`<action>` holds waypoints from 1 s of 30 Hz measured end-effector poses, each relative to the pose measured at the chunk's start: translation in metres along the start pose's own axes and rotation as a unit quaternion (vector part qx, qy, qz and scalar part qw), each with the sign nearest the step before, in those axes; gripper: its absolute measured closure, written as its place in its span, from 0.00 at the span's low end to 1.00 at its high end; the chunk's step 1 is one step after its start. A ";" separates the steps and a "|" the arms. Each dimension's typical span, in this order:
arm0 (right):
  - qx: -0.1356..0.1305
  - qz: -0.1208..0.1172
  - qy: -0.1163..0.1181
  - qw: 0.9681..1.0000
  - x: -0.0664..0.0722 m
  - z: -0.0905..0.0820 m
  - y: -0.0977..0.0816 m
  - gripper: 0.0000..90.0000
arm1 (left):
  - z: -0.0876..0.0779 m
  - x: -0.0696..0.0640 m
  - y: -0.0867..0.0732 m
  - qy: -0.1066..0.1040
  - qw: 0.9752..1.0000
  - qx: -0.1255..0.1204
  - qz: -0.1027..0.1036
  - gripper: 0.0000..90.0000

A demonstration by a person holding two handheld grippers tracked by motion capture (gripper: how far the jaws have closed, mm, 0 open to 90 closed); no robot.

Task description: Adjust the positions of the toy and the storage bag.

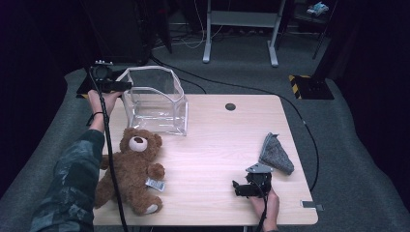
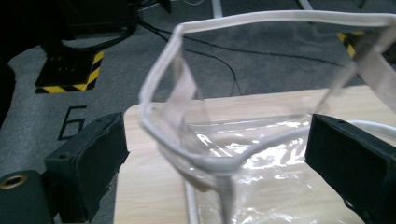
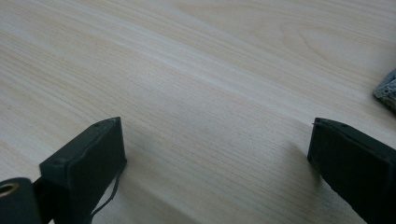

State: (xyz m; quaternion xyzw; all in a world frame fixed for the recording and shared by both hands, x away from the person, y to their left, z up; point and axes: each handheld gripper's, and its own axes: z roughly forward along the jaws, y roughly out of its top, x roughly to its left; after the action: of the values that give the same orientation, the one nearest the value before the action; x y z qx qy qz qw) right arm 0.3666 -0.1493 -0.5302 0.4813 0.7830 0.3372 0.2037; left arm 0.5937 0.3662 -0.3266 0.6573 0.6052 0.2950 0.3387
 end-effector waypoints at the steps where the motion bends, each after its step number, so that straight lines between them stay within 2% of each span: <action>1: 0.000 0.000 0.000 1.000 0.000 0.000 0.000 0.04 | 0.001 0.003 -0.001 0.005 1.000 0.001 -0.006 0.10; 4: 0.000 -0.001 0.000 1.000 0.000 0.000 0.000 0.04 | 0.005 0.008 -0.004 0.008 1.000 0.012 -0.013 0.13; 5: 0.000 -0.001 0.000 1.000 0.000 0.000 0.000 0.04 | 0.008 0.009 -0.005 0.002 1.000 0.013 -0.022 0.14; 8: 0.000 -0.001 0.000 1.000 0.000 0.000 0.000 0.04 | 0.012 0.006 -0.006 -0.006 1.000 0.022 -0.009 0.18; 9: 0.000 -0.002 0.000 1.000 0.000 0.000 0.000 0.04 | 0.012 0.006 -0.006 -0.006 1.000 0.022 -0.009 0.20; 10: 0.000 -0.002 0.000 1.000 0.000 0.000 0.000 0.04 | 0.013 0.004 -0.007 -0.003 1.000 0.021 0.000 0.20; 11: 0.000 -0.002 0.000 1.000 0.000 0.000 0.000 0.04 | 0.016 0.000 -0.009 -0.014 1.000 0.027 0.007 0.28; 16: 0.000 -0.002 0.000 1.000 0.000 0.000 0.000 0.04 | 0.022 -0.005 -0.015 -0.015 0.999 0.035 0.022 0.42; 17: 0.000 -0.003 0.001 1.000 0.000 0.000 0.000 0.04 | 0.022 -0.005 -0.018 -0.021 0.998 0.043 0.026 0.48; 19: 0.000 -0.003 0.001 1.000 0.000 0.000 0.000 0.04 | 0.023 -0.005 -0.019 -0.023 0.998 0.045 0.029 0.59; 23: 0.000 -0.003 0.001 1.000 0.000 0.000 0.000 0.04 | 0.026 -0.006 -0.029 -0.045 0.997 0.046 0.037 0.77; 27: 0.000 -0.003 0.001 1.000 0.000 0.000 0.000 0.04 | 0.027 -0.008 -0.030 -0.055 0.997 0.037 0.045 0.88; 30: 0.000 -0.003 0.001 1.000 0.000 0.000 0.000 0.04 | 0.026 -0.013 -0.030 -0.063 0.996 0.026 0.052 0.89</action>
State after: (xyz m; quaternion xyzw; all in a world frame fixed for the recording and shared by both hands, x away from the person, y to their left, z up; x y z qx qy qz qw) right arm 0.3667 -0.1492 -0.5302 0.4789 0.7844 0.3370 0.2043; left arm 0.5955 0.3521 -0.3656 0.7135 0.5551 0.2545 0.3435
